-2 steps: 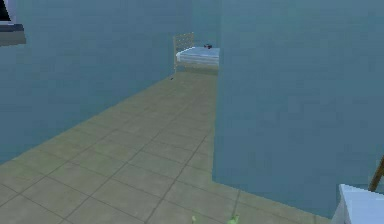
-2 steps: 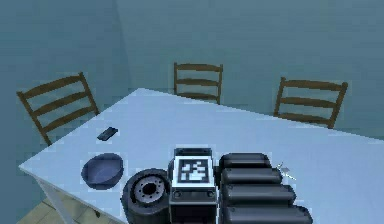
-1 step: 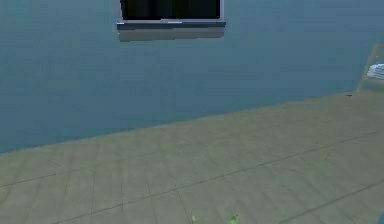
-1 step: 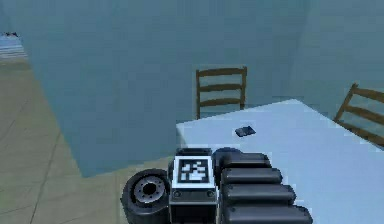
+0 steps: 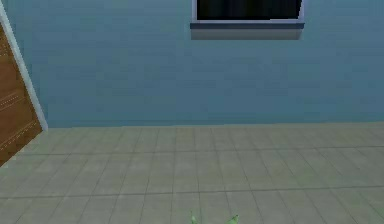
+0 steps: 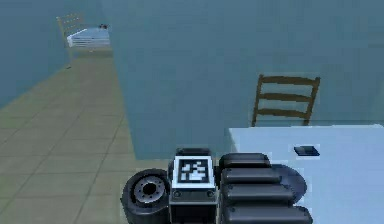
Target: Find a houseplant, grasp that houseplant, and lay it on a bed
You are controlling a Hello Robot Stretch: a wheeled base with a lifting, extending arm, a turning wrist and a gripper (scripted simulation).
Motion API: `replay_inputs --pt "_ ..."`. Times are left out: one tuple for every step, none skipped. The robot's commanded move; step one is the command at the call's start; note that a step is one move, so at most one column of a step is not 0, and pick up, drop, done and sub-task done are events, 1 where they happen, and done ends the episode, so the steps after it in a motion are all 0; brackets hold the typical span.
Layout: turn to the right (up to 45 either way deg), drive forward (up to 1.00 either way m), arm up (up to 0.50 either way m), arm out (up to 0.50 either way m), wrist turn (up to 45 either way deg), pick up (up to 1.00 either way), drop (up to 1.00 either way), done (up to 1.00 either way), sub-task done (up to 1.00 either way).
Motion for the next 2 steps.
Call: replay_inputs --pt "0.0 0.1 0.0 0.0 0.0 0.0 0.0 0.0 0.0" --pt "-45.0 0.0 0.0 0.0 0.0 0.0 0.0 0.0 0.0"
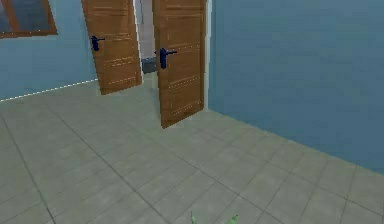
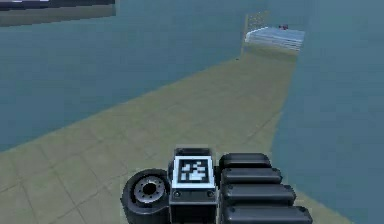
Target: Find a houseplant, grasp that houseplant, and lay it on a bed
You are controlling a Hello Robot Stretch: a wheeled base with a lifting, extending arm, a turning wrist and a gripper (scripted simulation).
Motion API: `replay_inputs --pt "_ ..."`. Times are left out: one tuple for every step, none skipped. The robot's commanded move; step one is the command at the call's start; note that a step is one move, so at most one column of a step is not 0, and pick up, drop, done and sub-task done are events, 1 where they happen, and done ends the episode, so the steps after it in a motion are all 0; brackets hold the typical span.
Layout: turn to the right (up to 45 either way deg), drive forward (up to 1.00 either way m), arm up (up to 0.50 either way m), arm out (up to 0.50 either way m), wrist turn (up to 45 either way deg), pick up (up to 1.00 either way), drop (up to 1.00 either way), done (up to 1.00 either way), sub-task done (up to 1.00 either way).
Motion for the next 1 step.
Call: replay_inputs --pt "-18.0 0.0 0.0 0.0 0.0 0.0 0.0 0.0 0.0"
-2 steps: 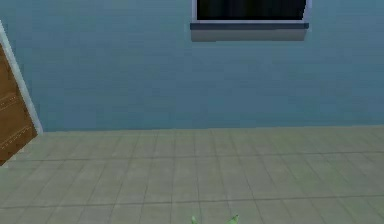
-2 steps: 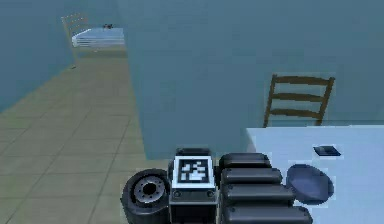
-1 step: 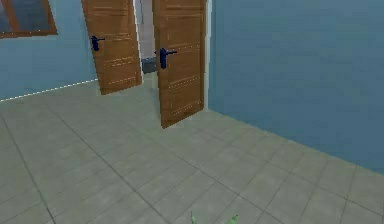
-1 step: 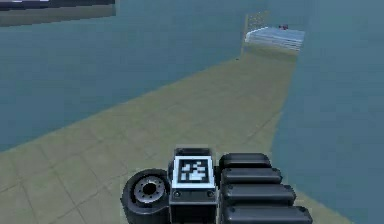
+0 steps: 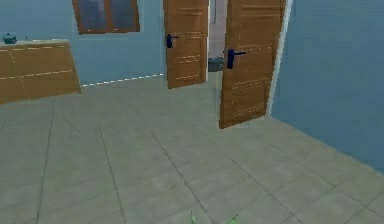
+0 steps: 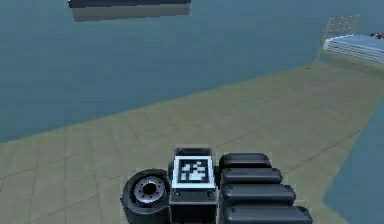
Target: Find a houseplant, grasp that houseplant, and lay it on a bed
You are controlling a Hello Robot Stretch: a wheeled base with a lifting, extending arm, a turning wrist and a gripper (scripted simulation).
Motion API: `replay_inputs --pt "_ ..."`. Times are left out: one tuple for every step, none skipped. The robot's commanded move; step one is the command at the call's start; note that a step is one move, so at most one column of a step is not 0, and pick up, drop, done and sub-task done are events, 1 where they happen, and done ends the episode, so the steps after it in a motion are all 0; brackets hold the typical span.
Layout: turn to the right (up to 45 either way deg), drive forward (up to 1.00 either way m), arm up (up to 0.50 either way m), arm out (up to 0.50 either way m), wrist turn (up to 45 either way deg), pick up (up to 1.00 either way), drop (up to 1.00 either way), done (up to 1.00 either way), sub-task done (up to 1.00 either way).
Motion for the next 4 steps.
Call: replay_inputs --pt "0.0 1.0 0.0 0.0 0.0 0.0 0.0 0.0 0.0" --pt "-3.0 0.0 0.0 0.0 0.0 0.0 0.0 0.0 0.0" --pt "0.0 1.0 0.0 0.0 0.0 0.0 0.0 0.0 0.0" --pt "0.0 0.4 0.0 0.0 0.0 0.0 0.0 0.0 0.0"
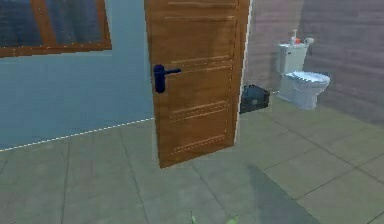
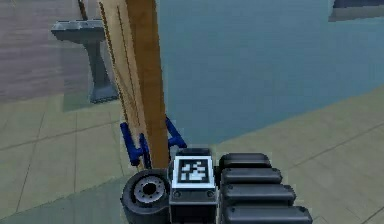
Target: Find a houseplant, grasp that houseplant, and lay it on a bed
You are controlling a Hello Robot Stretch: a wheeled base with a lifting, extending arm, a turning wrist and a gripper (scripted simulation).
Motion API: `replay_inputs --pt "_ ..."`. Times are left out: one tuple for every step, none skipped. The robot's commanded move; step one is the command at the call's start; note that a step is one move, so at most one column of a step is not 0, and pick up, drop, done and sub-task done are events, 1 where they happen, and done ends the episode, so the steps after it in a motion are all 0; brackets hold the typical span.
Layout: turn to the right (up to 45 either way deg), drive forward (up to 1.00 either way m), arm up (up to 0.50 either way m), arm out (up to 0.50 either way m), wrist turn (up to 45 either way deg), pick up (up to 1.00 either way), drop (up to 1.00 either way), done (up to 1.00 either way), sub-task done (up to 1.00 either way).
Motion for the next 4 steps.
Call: replay_inputs --pt "15.0 0.0 0.0 0.0 0.0 0.0 0.0 0.0 0.0" --pt "0.0 0.4 0.0 0.0 0.0 0.0 0.0 0.0 0.0" --pt "45.0 0.0 0.0 0.0 0.0 0.0 0.0 0.0 0.0" --pt "3.0 0.0 0.0 0.0 0.0 0.0 0.0 0.0 0.0"
